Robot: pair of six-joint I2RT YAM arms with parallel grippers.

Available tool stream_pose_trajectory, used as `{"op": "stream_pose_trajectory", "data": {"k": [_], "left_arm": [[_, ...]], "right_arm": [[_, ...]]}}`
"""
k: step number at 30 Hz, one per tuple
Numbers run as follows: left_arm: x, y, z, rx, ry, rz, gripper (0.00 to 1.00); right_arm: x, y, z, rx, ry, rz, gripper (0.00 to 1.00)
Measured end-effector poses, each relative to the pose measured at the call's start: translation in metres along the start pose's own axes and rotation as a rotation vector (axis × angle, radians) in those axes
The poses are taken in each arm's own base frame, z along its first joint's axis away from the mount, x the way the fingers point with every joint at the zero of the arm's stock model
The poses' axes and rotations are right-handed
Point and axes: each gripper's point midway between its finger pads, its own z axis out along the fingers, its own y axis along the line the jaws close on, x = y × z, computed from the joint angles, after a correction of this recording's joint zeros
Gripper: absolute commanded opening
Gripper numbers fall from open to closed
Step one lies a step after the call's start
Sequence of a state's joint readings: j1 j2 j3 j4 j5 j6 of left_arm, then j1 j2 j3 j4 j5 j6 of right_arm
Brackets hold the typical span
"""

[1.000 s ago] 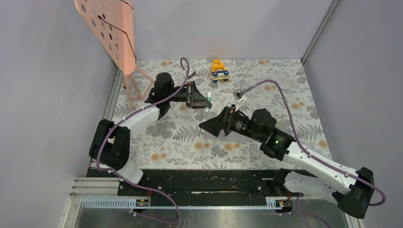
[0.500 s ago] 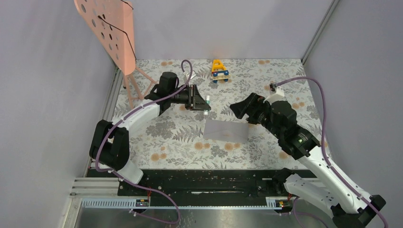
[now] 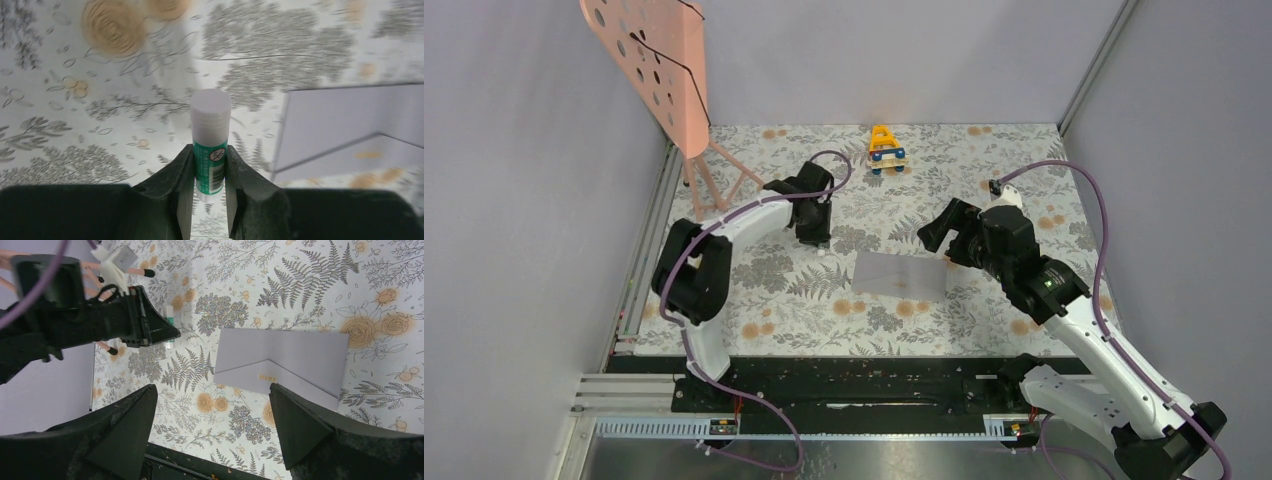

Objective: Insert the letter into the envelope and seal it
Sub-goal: Place the solid glue at the center of the board.

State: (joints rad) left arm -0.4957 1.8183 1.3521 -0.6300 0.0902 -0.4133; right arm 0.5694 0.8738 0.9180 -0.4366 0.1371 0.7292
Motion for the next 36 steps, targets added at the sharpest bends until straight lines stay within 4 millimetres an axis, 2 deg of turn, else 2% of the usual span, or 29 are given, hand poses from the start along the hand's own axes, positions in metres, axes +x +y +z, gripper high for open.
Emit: {"op": "stream_pose_trajectory", "data": {"k": [4, 11, 17, 20, 23, 26, 31, 34, 36], "left_arm": [[0.018, 0.026, 0.021, -0.151, 0.044, 0.000, 0.00], [0.022, 0.031, 0.025, -0.223, 0.030, 0.022, 0.00], [0.032, 0.035, 0.037, -0.242, 0.073, 0.021, 0.15], [0.034, 0.035, 0.039, -0.245, 0.087, 0.018, 0.29], [0.035, 0.035, 0.039, -0.246, 0.093, 0.014, 0.38], [0.037, 0.036, 0.039, -0.248, 0.101, 0.011, 0.43], [0.037, 0.035, 0.039, -0.247, 0.103, 0.011, 0.45], [0.038, 0.035, 0.039, -0.246, 0.105, 0.012, 0.49], [0.038, 0.034, 0.038, -0.243, 0.107, 0.012, 0.56]], "right_arm": [[0.000, 0.000, -0.001, -0.003, -0.001, 0.001, 0.90], [0.004, -0.001, -0.002, -0.012, 0.011, 0.005, 0.90], [0.011, -0.004, 0.000, -0.008, 0.029, 0.015, 0.90], [0.013, -0.006, 0.001, -0.005, 0.032, 0.018, 0.90], [0.014, -0.006, 0.000, -0.006, 0.031, 0.022, 0.89], [0.014, -0.005, 0.000, -0.010, 0.032, 0.026, 0.89], [0.013, -0.004, 0.000, -0.014, 0.032, 0.026, 0.90], [0.013, -0.004, 0.000, -0.014, 0.031, 0.026, 0.94], [0.012, -0.005, -0.001, -0.010, 0.027, 0.026, 0.99]]}}
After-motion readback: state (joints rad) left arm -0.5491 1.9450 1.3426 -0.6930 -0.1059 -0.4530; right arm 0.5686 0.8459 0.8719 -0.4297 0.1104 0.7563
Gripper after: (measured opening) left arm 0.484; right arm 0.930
